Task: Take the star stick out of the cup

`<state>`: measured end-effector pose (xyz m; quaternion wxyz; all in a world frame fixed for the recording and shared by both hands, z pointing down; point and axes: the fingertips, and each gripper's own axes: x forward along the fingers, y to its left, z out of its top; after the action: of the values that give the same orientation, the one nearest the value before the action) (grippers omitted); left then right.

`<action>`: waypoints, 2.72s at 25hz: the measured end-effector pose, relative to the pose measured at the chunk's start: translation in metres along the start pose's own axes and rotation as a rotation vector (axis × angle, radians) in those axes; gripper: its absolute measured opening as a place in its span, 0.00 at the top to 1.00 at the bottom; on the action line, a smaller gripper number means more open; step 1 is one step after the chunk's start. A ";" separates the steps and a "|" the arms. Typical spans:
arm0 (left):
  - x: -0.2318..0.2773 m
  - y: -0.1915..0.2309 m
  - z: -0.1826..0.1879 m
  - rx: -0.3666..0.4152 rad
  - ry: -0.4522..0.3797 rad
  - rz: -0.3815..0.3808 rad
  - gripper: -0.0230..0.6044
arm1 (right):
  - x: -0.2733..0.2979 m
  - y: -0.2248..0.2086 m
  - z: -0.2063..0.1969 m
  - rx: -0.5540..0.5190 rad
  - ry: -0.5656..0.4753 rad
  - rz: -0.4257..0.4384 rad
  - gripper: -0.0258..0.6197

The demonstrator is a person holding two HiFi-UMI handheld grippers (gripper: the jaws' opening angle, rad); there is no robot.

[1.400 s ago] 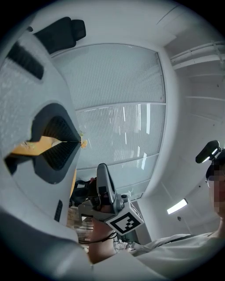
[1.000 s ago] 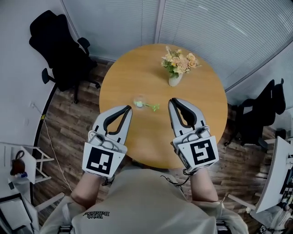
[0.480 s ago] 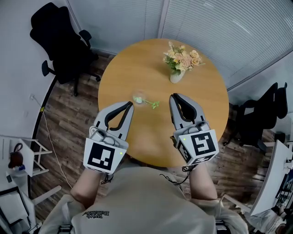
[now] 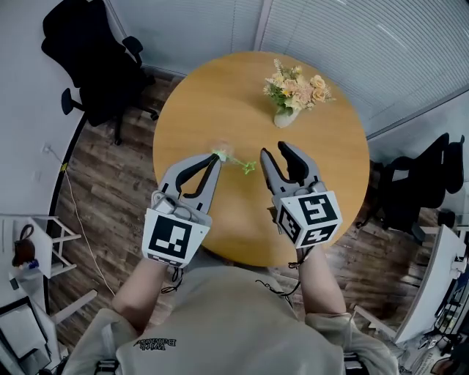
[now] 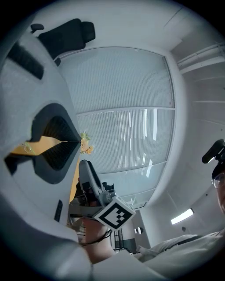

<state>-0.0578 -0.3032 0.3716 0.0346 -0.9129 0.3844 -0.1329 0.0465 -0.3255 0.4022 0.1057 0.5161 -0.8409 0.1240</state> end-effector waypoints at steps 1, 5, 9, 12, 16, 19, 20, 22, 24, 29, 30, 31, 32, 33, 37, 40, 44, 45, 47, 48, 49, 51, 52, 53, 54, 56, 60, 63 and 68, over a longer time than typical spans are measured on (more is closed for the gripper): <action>0.003 0.003 -0.004 -0.022 0.004 -0.001 0.93 | 0.005 -0.003 -0.006 0.009 0.016 -0.003 0.75; 0.013 0.013 -0.025 -0.052 0.042 0.010 0.93 | 0.024 -0.011 -0.035 0.062 0.081 -0.003 0.75; 0.024 0.018 -0.044 -0.019 0.088 0.017 0.93 | 0.041 -0.013 -0.067 0.117 0.148 0.010 0.75; 0.032 0.015 -0.057 -0.006 0.117 0.003 0.93 | 0.052 -0.016 -0.091 0.159 0.197 0.016 0.75; 0.039 0.012 -0.075 -0.004 0.149 -0.014 0.93 | 0.063 -0.018 -0.121 0.268 0.253 0.025 0.75; 0.042 0.011 -0.086 0.005 0.172 -0.023 0.93 | 0.068 -0.017 -0.141 0.372 0.293 0.023 0.75; 0.042 0.009 -0.090 0.002 0.178 -0.027 0.93 | 0.068 -0.016 -0.147 0.392 0.305 0.023 0.75; 0.040 0.006 -0.098 -0.015 0.194 -0.032 0.93 | 0.069 -0.014 -0.154 0.432 0.319 0.024 0.75; 0.038 0.003 -0.107 -0.038 0.211 -0.034 0.93 | 0.070 -0.011 -0.158 0.484 0.316 0.025 0.75; 0.034 -0.004 -0.115 -0.050 0.225 -0.045 0.93 | 0.070 -0.004 -0.169 0.515 0.336 0.028 0.75; 0.033 -0.004 -0.115 -0.051 0.227 -0.044 0.93 | 0.071 -0.002 -0.171 0.511 0.344 0.030 0.75; 0.032 -0.004 -0.116 -0.052 0.229 -0.044 0.93 | 0.071 0.000 -0.174 0.506 0.352 0.033 0.75; 0.031 -0.004 -0.118 -0.052 0.232 -0.043 0.93 | 0.071 0.001 -0.176 0.503 0.361 0.035 0.75; 0.031 -0.005 -0.119 -0.052 0.235 -0.042 0.93 | 0.071 0.002 -0.179 0.502 0.367 0.036 0.76; 0.028 -0.005 -0.120 -0.056 0.235 -0.037 0.93 | 0.069 -0.002 -0.177 0.508 0.341 0.014 0.89; 0.026 -0.002 -0.112 -0.045 0.220 -0.032 0.93 | 0.067 -0.004 -0.168 0.486 0.314 0.015 0.90; 0.024 0.004 -0.096 -0.051 0.187 -0.001 0.93 | 0.059 -0.008 -0.142 0.440 0.259 0.023 0.90; 0.023 0.005 -0.092 -0.054 0.177 0.008 0.93 | 0.056 -0.009 -0.134 0.426 0.241 0.024 0.90; 0.022 0.007 -0.081 -0.051 0.152 0.022 0.93 | 0.047 -0.010 -0.114 0.389 0.202 0.023 0.90; 0.021 0.008 -0.074 -0.045 0.139 0.027 0.93 | 0.043 -0.011 -0.103 0.368 0.179 0.022 0.90; 0.020 0.009 -0.067 -0.037 0.125 0.031 0.93 | 0.038 -0.011 -0.092 0.345 0.155 0.020 0.90; 0.018 0.011 -0.052 -0.023 0.099 0.041 0.93 | 0.028 -0.012 -0.067 0.294 0.100 0.011 0.90; 0.016 0.013 -0.045 -0.019 0.091 0.048 0.93 | 0.022 -0.012 -0.054 0.267 0.068 0.004 0.90; 0.015 0.014 -0.039 -0.016 0.083 0.054 0.93 | 0.015 -0.012 -0.041 0.242 0.035 -0.003 0.90; 0.014 0.014 -0.032 -0.009 0.072 0.056 0.93 | 0.008 -0.012 -0.028 0.218 0.000 -0.010 0.90; 0.012 0.011 -0.016 0.014 0.036 0.050 0.93 | -0.007 -0.011 -0.001 0.176 -0.067 -0.019 0.90; 0.009 0.005 0.022 0.048 -0.034 0.048 0.93 | -0.040 -0.010 0.051 0.111 -0.195 -0.033 0.90; 0.006 -0.001 0.052 0.077 -0.088 0.043 0.93 | -0.066 -0.010 0.084 0.076 -0.277 -0.043 0.90; -0.010 -0.016 0.108 0.048 -0.209 0.041 0.93 | -0.111 0.000 0.130 -0.040 -0.385 -0.063 0.90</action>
<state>-0.0248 -0.2893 0.2685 0.0990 -0.9126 0.3941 -0.0453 0.0891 -0.2737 0.2448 -0.0429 0.5542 -0.8313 0.0031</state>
